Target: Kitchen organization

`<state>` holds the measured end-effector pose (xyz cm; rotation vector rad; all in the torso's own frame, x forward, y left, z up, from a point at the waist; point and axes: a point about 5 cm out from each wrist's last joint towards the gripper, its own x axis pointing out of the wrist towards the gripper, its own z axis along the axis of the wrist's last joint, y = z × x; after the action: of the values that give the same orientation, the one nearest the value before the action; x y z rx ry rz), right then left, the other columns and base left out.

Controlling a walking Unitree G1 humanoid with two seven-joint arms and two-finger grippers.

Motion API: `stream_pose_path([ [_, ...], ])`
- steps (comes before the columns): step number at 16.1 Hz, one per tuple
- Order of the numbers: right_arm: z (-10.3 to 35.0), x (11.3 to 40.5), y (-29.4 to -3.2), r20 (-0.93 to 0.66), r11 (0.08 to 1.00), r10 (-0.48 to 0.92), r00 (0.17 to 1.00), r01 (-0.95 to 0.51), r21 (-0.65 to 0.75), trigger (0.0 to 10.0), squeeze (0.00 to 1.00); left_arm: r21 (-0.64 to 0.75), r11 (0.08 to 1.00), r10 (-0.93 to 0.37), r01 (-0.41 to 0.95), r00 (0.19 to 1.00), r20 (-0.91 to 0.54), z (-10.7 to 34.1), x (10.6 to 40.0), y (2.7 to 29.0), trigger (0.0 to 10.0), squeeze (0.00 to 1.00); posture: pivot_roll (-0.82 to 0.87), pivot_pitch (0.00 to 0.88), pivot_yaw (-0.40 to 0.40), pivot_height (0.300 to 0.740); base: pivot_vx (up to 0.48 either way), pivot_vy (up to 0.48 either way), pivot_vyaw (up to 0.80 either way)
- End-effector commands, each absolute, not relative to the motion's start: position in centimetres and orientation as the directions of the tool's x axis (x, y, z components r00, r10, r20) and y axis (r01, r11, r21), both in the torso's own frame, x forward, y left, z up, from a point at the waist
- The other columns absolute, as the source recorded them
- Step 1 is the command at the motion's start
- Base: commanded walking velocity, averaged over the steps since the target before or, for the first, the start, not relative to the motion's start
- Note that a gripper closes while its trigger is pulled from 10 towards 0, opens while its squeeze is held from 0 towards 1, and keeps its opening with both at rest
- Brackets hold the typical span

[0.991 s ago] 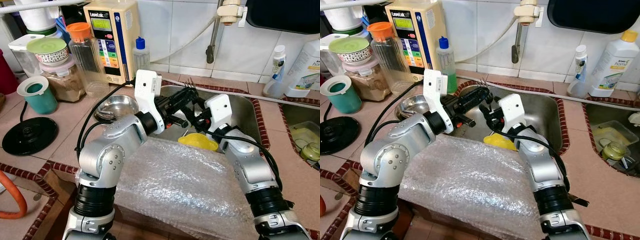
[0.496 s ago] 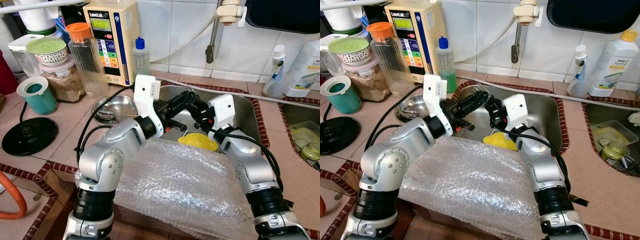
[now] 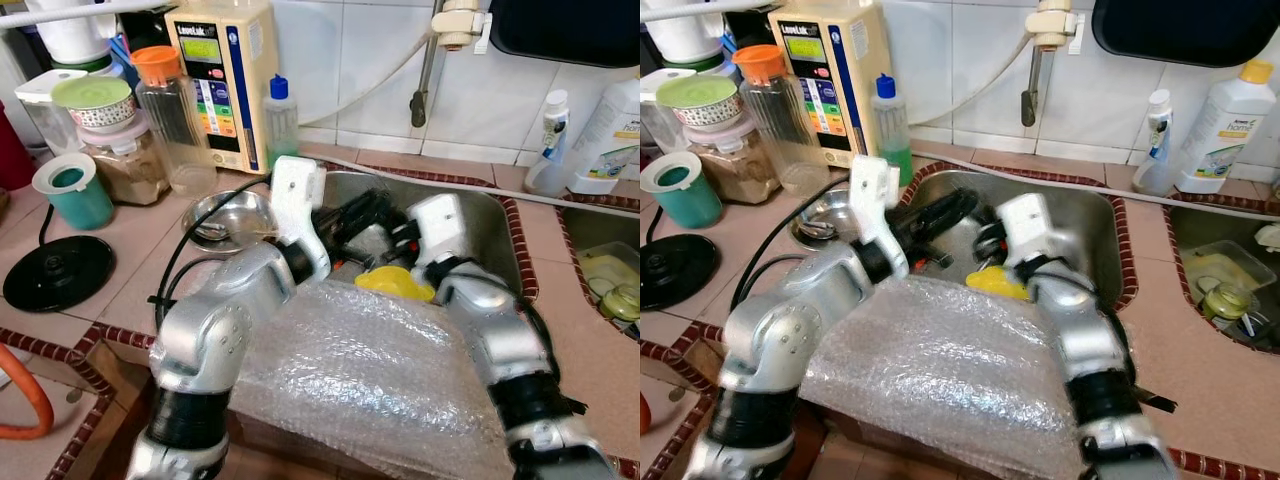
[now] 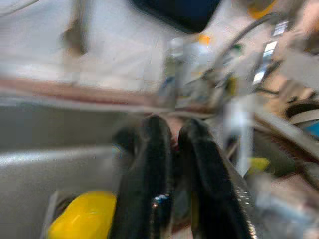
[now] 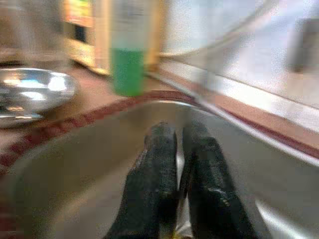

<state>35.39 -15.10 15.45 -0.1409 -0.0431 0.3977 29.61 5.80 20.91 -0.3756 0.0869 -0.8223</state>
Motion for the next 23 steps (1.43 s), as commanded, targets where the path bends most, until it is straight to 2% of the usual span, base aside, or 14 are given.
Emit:
stream_pose_path([
  [1,15.6,36.0,-15.6,0.026,0.926,0.354,0.935,-0.347,-0.148,0.0,0.00,-0.351,0.649,-0.706,0.675,0.706,0.050,20.8,29.9,6.4,10.0,1.00,0.00,0.000,0.047,0.740,0.000,0.000,0.00],
  [4,14.6,36.6,-16.3,-0.026,0.921,0.329,0.944,-0.326,-0.212,0.0,0.00,-0.337,0.676,-0.692,0.656,0.722,0.017,20.0,30.0,6.8,10.0,1.00,0.00,0.000,0.048,0.740,0.000,0.000,0.00],
  [7,13.5,37.3,-17.2,-0.096,0.928,0.275,0.957,-0.290,-0.234,0.0,0.00,-0.299,0.722,-0.670,0.624,0.739,-0.076,17.3,30.0,7.7,10.0,1.00,0.01,0.000,0.049,0.740,0.000,0.000,0.00],
  [8,12.4,37.5,-17.4,-0.167,0.923,0.252,0.953,-0.289,-0.256,0.0,0.00,-0.256,0.757,-0.645,0.601,0.749,-0.150,15.0,30.1,8.5,10.0,1.00,0.02,0.000,0.050,0.740,0.000,0.000,0.00],
  [13,9.7,37.0,-18.0,-0.318,0.903,0.173,0.932,-0.280,-0.327,0.0,0.00,-0.269,0.800,-0.595,0.537,0.767,-0.240,11.6,29.7,9.4,10.0,1.00,0.02,0.000,0.055,0.740,0.000,0.000,0.00],
  [14,9.3,36.8,-18.0,-0.335,0.905,0.171,0.927,-0.282,-0.317,0.1,0.00,-0.258,0.803,-0.591,0.537,0.770,-0.240,11.6,29.8,9.4,10.0,1.00,0.02,0.000,0.056,0.740,0.000,0.000,0.00],
  [15,9.1,36.8,-18.0,-0.347,0.906,0.167,0.923,-0.283,-0.316,1.1,0.00,-0.253,0.804,-0.591,0.538,0.771,-0.237,11.6,29.9,9.4,10.0,1.00,0.02,0.000,0.057,0.740,0.000,0.000,0.00],
  [16,8.3,36.5,-18.0,-0.396,0.904,0.154,0.905,-0.291,-0.314,10.0,1.00,-0.235,0.805,-0.590,0.545,0.780,-0.209,12.1,30.3,9.2,10.0,1.00,0.02,0.000,0.057,0.740,0.000,0.000,0.00],
  [23,6.4,35.5,-17.4,-0.512,0.896,0.172,0.841,-0.350,-0.274,10.0,1.00,-0.184,0.799,-0.599,0.573,0.787,-0.149,13.4,30.9,8.7,10.0,1.00,0.02,0.000,0.052,0.740,0.000,0.000,0.00],
])
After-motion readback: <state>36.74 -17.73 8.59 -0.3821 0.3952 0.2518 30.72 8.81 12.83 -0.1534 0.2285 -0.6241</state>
